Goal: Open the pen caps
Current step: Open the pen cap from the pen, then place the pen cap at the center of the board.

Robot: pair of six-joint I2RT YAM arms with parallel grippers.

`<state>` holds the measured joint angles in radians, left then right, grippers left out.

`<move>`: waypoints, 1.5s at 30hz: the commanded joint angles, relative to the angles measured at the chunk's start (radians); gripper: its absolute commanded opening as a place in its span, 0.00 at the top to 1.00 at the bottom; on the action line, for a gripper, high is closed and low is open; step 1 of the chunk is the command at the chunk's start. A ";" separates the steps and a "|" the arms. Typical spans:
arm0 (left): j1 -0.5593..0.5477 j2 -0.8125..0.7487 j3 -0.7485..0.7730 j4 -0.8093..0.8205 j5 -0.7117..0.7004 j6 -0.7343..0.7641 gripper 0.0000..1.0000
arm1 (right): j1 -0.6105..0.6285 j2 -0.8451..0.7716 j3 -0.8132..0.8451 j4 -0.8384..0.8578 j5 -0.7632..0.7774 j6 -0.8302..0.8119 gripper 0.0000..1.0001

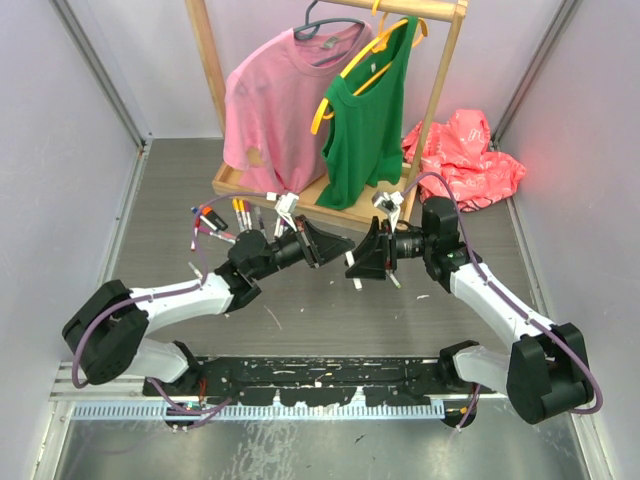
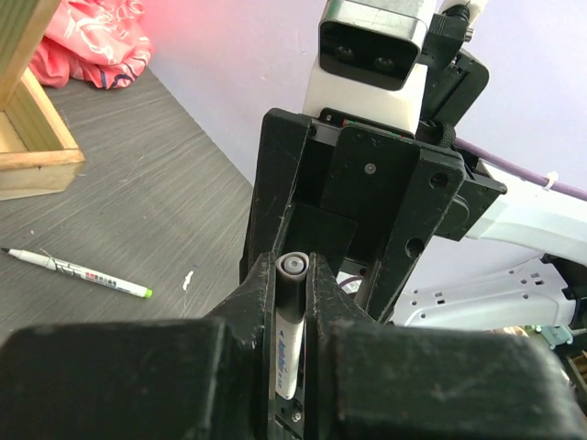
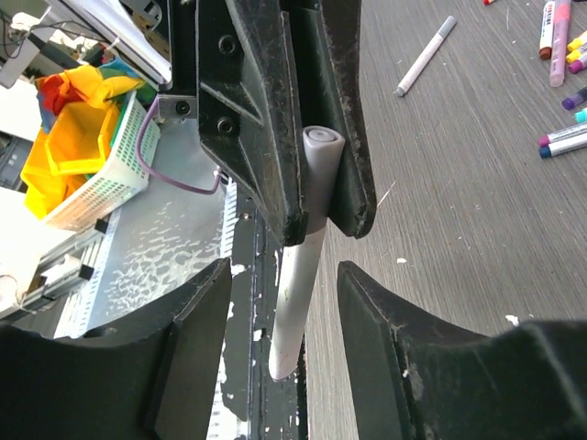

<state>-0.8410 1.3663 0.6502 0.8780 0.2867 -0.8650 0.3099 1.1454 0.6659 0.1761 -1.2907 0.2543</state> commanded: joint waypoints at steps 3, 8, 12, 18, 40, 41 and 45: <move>0.004 0.002 -0.003 0.077 0.007 0.036 1.00 | -0.007 -0.009 0.022 0.065 0.034 0.035 0.50; 0.010 0.015 -0.007 0.122 -0.028 0.052 1.00 | -0.007 -0.001 0.023 0.063 0.032 0.037 0.76; 0.070 0.007 0.012 0.166 -0.053 0.060 1.00 | -0.007 0.020 0.026 0.063 0.007 0.042 0.98; 0.274 -0.011 0.061 0.316 -0.138 0.050 1.00 | -0.005 0.051 0.020 0.072 -0.012 0.066 0.99; 0.352 -0.279 -0.238 -0.078 -0.010 -0.068 1.00 | -0.119 -0.041 0.141 -0.617 0.911 -0.807 0.96; 0.352 -0.263 -0.232 -0.109 0.012 -0.081 1.00 | -0.125 -0.028 0.143 -0.622 0.924 -0.805 0.96; 0.333 -0.203 -0.210 -0.208 -0.026 -0.084 1.00 | -0.144 0.043 0.162 -0.642 0.963 -0.782 0.89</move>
<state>-0.4953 1.1324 0.4019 0.7677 0.2520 -0.9245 0.1814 1.1400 0.8143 -0.4465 -0.4500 -0.4950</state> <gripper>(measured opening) 0.073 0.202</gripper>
